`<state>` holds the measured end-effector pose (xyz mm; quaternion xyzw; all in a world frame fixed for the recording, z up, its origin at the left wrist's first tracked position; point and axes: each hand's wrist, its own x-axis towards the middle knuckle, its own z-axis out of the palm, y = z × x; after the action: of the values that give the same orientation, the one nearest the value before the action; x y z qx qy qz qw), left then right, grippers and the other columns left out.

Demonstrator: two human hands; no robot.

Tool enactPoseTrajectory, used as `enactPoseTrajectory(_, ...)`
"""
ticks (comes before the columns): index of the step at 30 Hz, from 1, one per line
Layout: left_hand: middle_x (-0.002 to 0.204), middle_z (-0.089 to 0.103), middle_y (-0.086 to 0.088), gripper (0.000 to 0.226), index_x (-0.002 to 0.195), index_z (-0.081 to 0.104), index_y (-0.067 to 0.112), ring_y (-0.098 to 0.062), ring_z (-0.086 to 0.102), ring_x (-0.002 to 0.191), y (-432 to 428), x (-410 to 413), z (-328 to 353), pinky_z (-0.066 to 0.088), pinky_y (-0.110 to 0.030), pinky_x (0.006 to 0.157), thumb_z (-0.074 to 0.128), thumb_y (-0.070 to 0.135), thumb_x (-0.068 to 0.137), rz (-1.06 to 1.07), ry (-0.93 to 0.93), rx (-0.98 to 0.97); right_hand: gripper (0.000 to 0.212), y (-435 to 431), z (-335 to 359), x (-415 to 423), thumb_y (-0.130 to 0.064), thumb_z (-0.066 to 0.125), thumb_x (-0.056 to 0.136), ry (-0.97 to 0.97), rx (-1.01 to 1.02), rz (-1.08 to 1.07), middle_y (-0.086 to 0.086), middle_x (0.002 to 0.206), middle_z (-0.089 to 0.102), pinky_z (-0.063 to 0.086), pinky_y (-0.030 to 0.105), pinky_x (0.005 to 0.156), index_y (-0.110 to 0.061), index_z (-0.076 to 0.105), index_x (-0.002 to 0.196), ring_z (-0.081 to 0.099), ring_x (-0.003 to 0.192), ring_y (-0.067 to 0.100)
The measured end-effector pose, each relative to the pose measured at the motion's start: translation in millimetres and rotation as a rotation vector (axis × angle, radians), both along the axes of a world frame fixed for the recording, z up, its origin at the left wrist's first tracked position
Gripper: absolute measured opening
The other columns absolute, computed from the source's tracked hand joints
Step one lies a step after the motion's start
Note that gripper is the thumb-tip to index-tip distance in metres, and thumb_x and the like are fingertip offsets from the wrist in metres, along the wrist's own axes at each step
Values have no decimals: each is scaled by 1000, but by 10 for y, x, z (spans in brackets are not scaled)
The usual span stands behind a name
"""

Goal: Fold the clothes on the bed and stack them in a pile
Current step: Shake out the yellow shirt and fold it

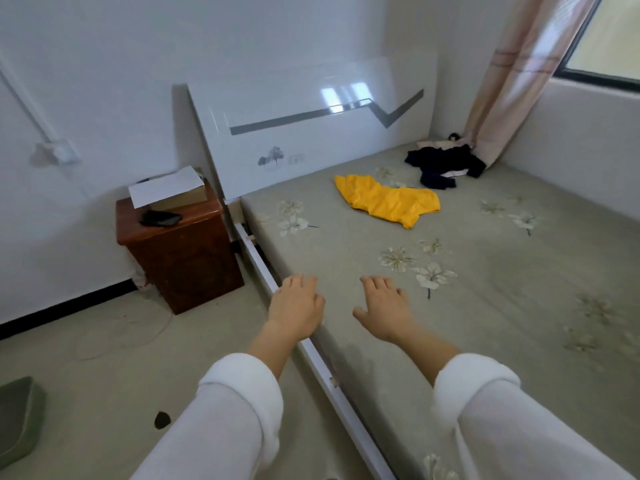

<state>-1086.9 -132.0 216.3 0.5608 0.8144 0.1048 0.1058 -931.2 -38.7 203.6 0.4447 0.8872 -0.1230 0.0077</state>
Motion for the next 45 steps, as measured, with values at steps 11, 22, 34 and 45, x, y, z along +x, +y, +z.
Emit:
enactPoseTrajectory(11, 136, 50, -12, 42, 138, 42, 13, -28, 45, 122, 2336, -1289, -213, 39, -40, 97, 34, 28, 100, -84, -50, 51, 57, 1957, -76, -1069, -37, 46, 94, -5, -42, -143, 8, 147, 34, 25, 47, 107, -14, 30, 143, 27, 135, 29)
enactPoseTrajectory(22, 132, 50, -9, 40, 137, 43, 13, -24, 42, 120, 4962, -2752, -1192, 41, -39, 94, 34, 28, 100, -288, -124, -203, 58, 4315, -1003, -2363, -39, 43, 95, -66, -193, -434, 6, 146, 34, 27, 43, 105, -15, 26, 145, 29, 134, 26)
enactPoseTrajectory(34, 157, 15, -16, 53, 146, 26, 7, -29, 16, 143, 6617, -3397, -3149, 21, -39, 114, 35, 34, 101, -404, -77, -386, 54, 5750, -2473, -2632, -35, 44, 94, -180, -259, -593, 4, 141, 38, 31, 40, 102, -14, 30, 141, 33, 130, 25)
enactPoseTrajectory(45, 155, 22, -22, 65, 146, 35, 9, -33, 17, 145, 7017, -3331, -4036, 13, -46, 117, 30, 45, 92, -388, -65, -38, 64, 6768, -3257, -2102, -25, 43, 96, -327, -129, -773, 3, 159, 9, 17, 55, 111, -15, 12, 151, 7, 146, 24)
